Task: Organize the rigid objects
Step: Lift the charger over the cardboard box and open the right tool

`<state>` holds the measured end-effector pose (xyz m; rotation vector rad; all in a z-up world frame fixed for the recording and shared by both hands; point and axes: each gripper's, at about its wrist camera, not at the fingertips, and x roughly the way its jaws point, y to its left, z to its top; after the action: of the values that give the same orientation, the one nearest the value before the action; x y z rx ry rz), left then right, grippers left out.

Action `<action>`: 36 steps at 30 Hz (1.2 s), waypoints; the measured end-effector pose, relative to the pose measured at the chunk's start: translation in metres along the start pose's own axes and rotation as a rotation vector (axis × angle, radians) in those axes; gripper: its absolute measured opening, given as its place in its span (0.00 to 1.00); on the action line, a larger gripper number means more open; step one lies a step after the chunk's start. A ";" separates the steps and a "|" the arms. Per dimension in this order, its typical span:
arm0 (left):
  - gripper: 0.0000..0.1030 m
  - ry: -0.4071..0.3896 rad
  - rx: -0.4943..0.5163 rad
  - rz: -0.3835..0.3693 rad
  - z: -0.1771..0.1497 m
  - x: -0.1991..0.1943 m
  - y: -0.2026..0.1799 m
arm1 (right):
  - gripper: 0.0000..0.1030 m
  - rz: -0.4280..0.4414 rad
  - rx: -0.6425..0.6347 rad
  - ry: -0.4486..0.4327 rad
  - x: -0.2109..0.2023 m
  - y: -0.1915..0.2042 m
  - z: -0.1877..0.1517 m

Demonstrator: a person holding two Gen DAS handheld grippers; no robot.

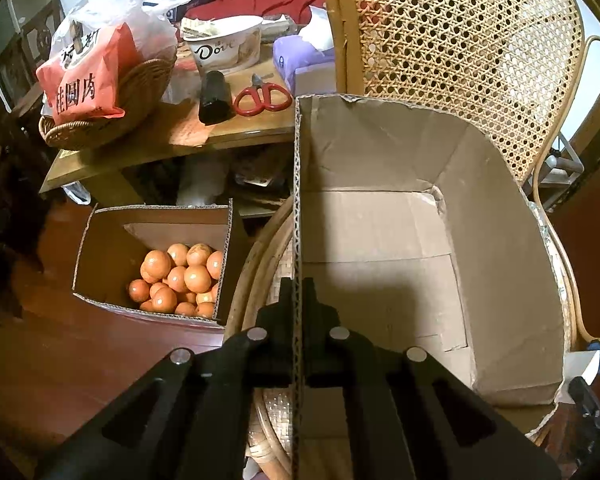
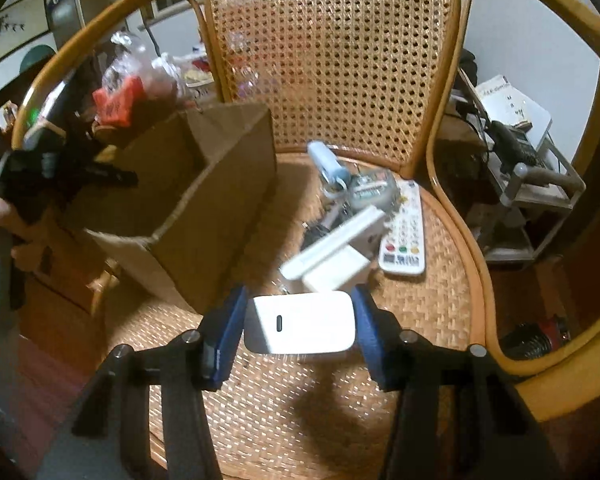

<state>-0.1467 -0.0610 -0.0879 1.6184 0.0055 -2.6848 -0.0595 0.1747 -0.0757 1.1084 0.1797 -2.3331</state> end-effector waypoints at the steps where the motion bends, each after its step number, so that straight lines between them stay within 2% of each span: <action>1: 0.02 0.001 0.004 0.004 0.000 0.000 0.000 | 0.55 0.015 0.006 -0.014 -0.002 0.001 0.003; 14: 0.02 0.015 -0.014 -0.003 0.000 0.001 0.001 | 0.55 0.125 0.061 -0.257 -0.036 0.019 0.051; 20: 0.02 0.014 -0.011 -0.001 0.000 0.001 0.001 | 0.55 0.210 0.088 -0.319 -0.031 0.041 0.078; 30: 0.02 0.009 -0.004 0.007 -0.002 -0.002 0.000 | 0.55 0.262 0.158 -0.304 0.014 0.054 0.102; 36: 0.02 0.006 0.005 0.016 -0.003 -0.004 -0.002 | 0.55 0.276 0.220 -0.246 0.043 0.049 0.107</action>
<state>-0.1417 -0.0591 -0.0856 1.6201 -0.0138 -2.6707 -0.1281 0.0795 -0.0328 0.8699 -0.3081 -2.2481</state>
